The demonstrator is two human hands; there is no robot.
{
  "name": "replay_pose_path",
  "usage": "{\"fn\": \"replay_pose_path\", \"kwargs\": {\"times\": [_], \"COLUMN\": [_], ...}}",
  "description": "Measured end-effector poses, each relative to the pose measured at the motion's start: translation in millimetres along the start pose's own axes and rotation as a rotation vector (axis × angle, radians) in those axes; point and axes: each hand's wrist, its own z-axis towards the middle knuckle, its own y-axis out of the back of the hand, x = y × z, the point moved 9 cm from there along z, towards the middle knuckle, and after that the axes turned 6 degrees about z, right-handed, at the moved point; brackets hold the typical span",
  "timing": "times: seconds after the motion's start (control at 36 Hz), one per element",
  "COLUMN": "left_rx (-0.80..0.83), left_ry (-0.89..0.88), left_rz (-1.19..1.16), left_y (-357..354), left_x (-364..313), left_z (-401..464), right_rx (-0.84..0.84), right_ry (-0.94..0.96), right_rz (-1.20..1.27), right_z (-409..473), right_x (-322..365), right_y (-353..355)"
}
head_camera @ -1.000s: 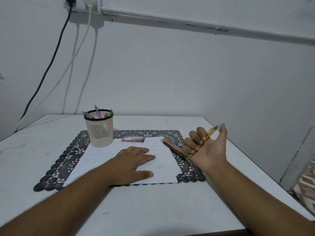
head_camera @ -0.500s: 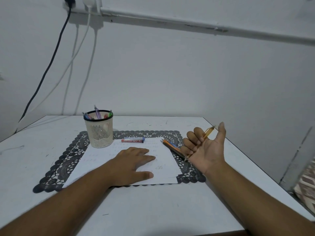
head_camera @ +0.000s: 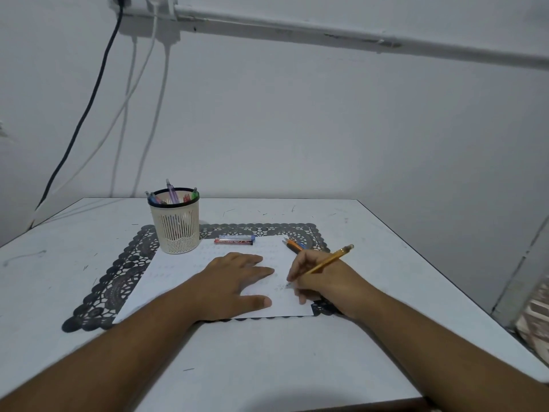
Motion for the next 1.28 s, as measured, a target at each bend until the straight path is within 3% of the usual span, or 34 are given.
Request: {"fn": "replay_pose_path", "kwargs": {"times": [0.33, 1.28], "left_rx": [-0.014, -0.016], "left_ry": [-0.005, 0.001], "left_rz": [-0.003, -0.012], "left_y": [-1.2, -2.0], "left_x": [1.2, 2.2], "left_z": [0.6, 0.8], "right_rx": [-0.055, -0.044], "right_ry": [0.050, 0.054], "right_rz": [-0.116, -0.151], "right_z": [-2.8, -5.1], "right_x": [6.6, 8.4], "right_y": [1.2, -1.2]}}
